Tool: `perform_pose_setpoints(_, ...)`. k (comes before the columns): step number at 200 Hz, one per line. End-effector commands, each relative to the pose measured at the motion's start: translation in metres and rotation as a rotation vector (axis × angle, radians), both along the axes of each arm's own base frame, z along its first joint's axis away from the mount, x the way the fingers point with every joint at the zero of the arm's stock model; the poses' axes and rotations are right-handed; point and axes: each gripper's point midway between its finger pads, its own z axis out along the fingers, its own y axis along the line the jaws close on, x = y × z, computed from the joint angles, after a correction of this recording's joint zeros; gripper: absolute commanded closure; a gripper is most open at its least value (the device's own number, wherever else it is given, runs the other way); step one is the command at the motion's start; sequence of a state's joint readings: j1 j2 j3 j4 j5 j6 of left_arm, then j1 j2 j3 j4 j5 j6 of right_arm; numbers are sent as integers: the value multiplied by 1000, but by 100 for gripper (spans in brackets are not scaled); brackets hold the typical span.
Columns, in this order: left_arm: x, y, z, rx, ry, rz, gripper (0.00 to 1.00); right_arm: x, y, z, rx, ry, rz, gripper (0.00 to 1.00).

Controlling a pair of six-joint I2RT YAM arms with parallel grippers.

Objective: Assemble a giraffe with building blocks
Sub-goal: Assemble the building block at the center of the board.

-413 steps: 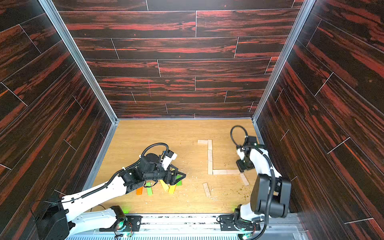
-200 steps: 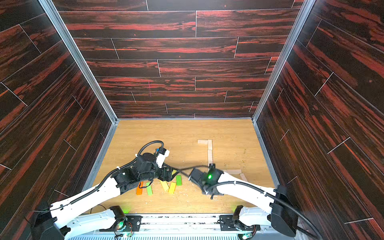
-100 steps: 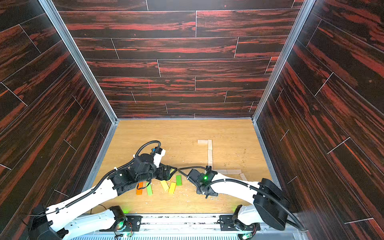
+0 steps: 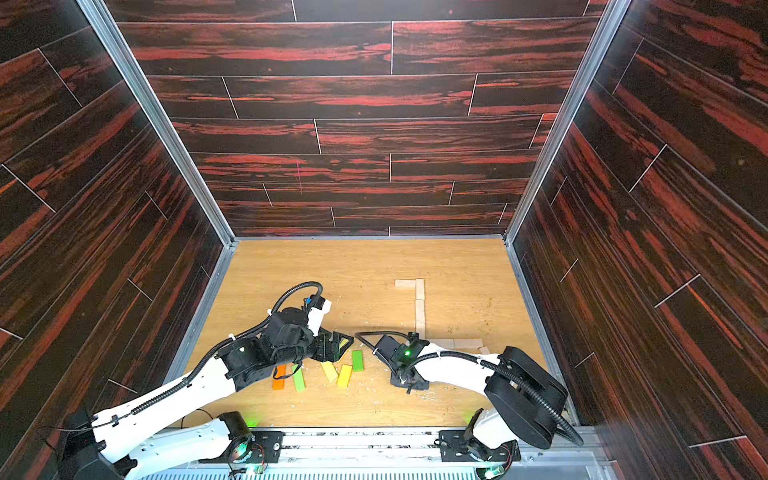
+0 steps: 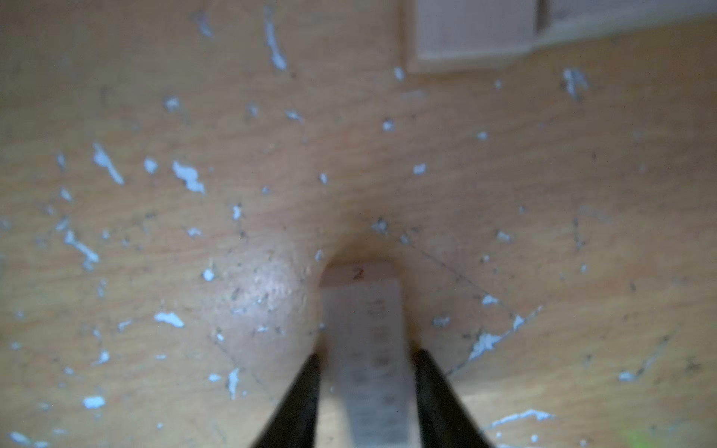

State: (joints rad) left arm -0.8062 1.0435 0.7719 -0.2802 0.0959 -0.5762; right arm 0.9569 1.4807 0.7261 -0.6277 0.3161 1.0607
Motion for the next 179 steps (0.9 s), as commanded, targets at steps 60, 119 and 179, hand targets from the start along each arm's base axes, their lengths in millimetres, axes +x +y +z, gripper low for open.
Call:
perform_pose_setpoints(60,4,-2,10,-6,-25,4,14,10,-36,2,-59,35,-84,80)
perform_pose_setpoints(119,4,2,11,-1,-36,11,14,24,-35,0,-46,48,-81,77)
perform_pose_setpoints(179,5,3,12,5,-49,19,14,28,-32,-2,-48,69,-71,51)
